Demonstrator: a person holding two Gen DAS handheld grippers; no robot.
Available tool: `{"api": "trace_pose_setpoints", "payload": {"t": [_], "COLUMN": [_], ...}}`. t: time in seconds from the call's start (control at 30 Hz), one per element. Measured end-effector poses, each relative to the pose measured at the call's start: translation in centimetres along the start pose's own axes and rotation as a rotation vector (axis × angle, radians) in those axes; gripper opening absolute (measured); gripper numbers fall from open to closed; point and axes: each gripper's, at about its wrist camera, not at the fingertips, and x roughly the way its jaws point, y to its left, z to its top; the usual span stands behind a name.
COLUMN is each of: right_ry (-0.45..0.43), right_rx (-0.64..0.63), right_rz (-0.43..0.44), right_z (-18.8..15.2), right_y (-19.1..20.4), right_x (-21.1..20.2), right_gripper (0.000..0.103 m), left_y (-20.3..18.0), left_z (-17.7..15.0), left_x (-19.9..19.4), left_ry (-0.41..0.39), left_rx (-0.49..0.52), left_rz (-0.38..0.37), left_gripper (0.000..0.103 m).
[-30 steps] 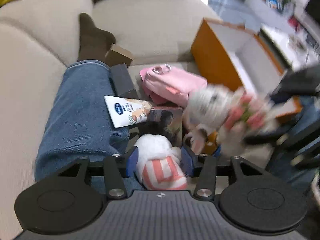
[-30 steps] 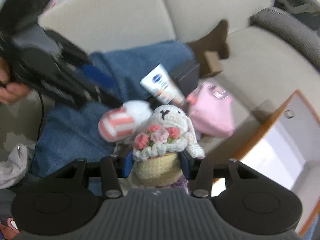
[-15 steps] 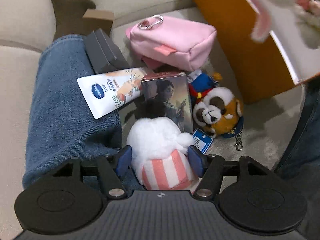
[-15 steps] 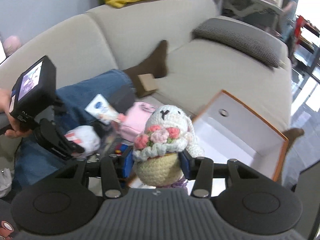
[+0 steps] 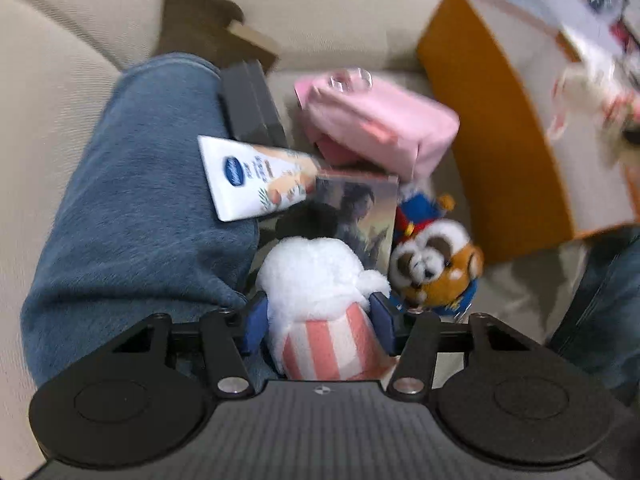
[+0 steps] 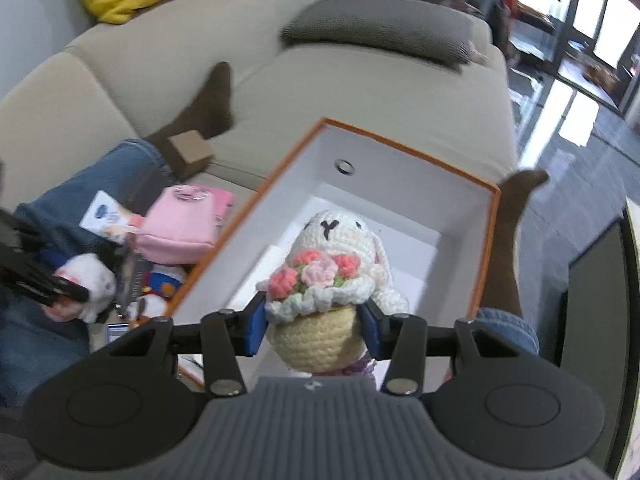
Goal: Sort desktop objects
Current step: 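Carry the crocheted bunny and white plush into the shoebox with both grippers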
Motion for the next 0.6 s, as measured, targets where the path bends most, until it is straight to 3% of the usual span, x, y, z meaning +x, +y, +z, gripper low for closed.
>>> {"api": "trace_pose_setpoints", "payload": {"t": [0.13,0.37,0.5,0.6], "right_ry": [0.016,0.018,0.028,0.037], "right_rx": [0.051,0.176,0.246,0.275], "right_rz": [-0.020,-0.034,-0.025,-0.021], "right_z": [-0.6,-1.0,-1.3,-1.7], "right_y": [-1.0,-2.8,-3.5,-3.8], "right_x": [0.5,-0.1,-0.6,-0.8], "right_gripper": [0.050,0.050,0.050,0.050], "left_y": [0.4,-2.4,-6.8,-10.3], "left_z": [-0.7,1.4,4.2,6.0], "left_x": [-4.0,-9.6,-8.5,-6.5], "left_ry": [-0.153,-0.385,-0.376,-0.343], "left_rx": [-0.073,-0.066,-0.008,0.022], "left_rz": [-0.112,-0.303,-0.428,-0.470], "left_gripper": [0.062,0.062,0.062,0.062]}}
